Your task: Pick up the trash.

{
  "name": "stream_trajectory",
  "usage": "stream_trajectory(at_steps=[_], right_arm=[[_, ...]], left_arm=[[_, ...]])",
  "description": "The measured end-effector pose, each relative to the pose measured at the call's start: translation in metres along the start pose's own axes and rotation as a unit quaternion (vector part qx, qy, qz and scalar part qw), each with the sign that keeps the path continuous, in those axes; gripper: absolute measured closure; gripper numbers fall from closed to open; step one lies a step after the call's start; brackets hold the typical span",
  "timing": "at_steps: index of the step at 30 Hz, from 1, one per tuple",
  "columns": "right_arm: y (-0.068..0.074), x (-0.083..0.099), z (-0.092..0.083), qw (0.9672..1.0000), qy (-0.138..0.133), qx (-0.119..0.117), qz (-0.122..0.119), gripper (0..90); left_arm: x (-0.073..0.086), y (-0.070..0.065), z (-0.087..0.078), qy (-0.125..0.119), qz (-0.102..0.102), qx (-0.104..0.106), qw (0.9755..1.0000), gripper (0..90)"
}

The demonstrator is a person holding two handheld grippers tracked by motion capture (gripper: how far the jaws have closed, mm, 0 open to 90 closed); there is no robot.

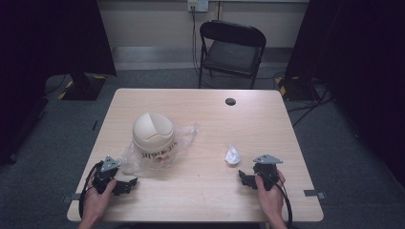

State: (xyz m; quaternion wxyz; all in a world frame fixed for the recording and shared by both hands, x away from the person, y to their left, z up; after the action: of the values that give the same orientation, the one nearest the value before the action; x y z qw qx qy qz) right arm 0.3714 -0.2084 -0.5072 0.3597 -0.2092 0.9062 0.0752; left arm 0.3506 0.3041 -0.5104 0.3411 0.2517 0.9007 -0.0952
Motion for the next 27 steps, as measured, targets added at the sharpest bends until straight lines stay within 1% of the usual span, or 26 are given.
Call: stream_trajectory(at_steps=[9, 12, 13, 15, 16, 17, 20, 21, 22, 23, 25, 26, 27], right_arm=[[0.0, 0.0, 0.0, 1.0, 0.0, 0.002, 0.002, 12.6], [0.001, 0.0, -0.001, 1.0, -0.001, 0.001, 0.003, 14.6], [0.002, -0.001, -0.002, 1.0, 0.003, -0.003, -0.004, 16.1], [0.002, -0.001, -0.003, 0.9999, 0.007, -0.007, -0.004, 16.0], [0.003, -0.002, -0.004, 0.9998, 0.012, -0.017, -0.003, 14.8], [0.003, -0.003, -0.008, 0.9992, 0.001, -0.04, -0.002, 14.7], [0.003, -0.005, -0.011, 0.9989, 0.0, -0.046, -0.004, 14.7], [0.004, -0.006, -0.012, 0.9989, -0.004, -0.046, -0.007, 14.7], [0.005, -0.008, -0.016, 0.9984, -0.014, -0.054, -0.01, 14.7], [0.005, -0.008, -0.016, 0.9984, -0.014, -0.054, -0.01, 14.7], [0.009, -0.011, -0.021, 0.9973, -0.025, -0.065, -0.026, 14.7], [0.009, -0.011, -0.021, 0.9973, -0.025, -0.065, -0.026, 14.7], [0.011, -0.013, -0.023, 0.997, -0.024, -0.066, -0.032, 14.7]], left_arm=[[0.0, 0.0, 0.0, 0.0, 0.0, 0.0, 1.0, 0.0], [0.0, 0.0, 0.0, 0.0, 0.0, 0.0, 1.0, 0.0], [0.0, 0.0, 0.0, 0.0, 0.0, 0.0, 1.0, 0.0], [0.0, 0.0, 0.0, 0.0, 0.0, 0.0, 1.0, 0.0], [0.0, 0.0, 0.0, 0.0, 0.0, 0.0, 1.0, 0.0], [0.0, 0.0, 0.0, 0.0, 0.0, 0.0, 1.0, 0.0], [0.0, 0.0, 0.0, 0.0, 0.0, 0.0, 1.0, 0.0], [0.0, 0.0, 0.0, 0.0, 0.0, 0.0, 1.0, 0.0], [0.0, 0.0, 0.0, 0.0, 0.0, 0.0, 1.0, 0.0], [0.0, 0.0, 0.0, 0.0, 0.0, 0.0, 1.0, 0.0], [0.0, 0.0, 0.0, 0.0, 0.0, 0.0, 1.0, 0.0], [0.0, 0.0, 0.0, 0.0, 0.0, 0.0, 1.0, 0.0], [0.0, 0.0, 0.0, 0.0, 0.0, 0.0, 1.0, 0.0]])
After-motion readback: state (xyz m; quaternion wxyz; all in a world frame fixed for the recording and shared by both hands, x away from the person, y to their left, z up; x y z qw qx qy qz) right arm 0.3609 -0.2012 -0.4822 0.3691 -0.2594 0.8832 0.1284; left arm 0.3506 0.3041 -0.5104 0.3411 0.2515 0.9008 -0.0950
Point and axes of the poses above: each handheld gripper's, and its own axes: z roughly forward along the jaws, x roughly out of its underside, y roughly to its left, the point moved 1 cm from there along z, roughly forward along the jaws, and after that the axes turned 4 degrees about y, right-handed, at the moved point
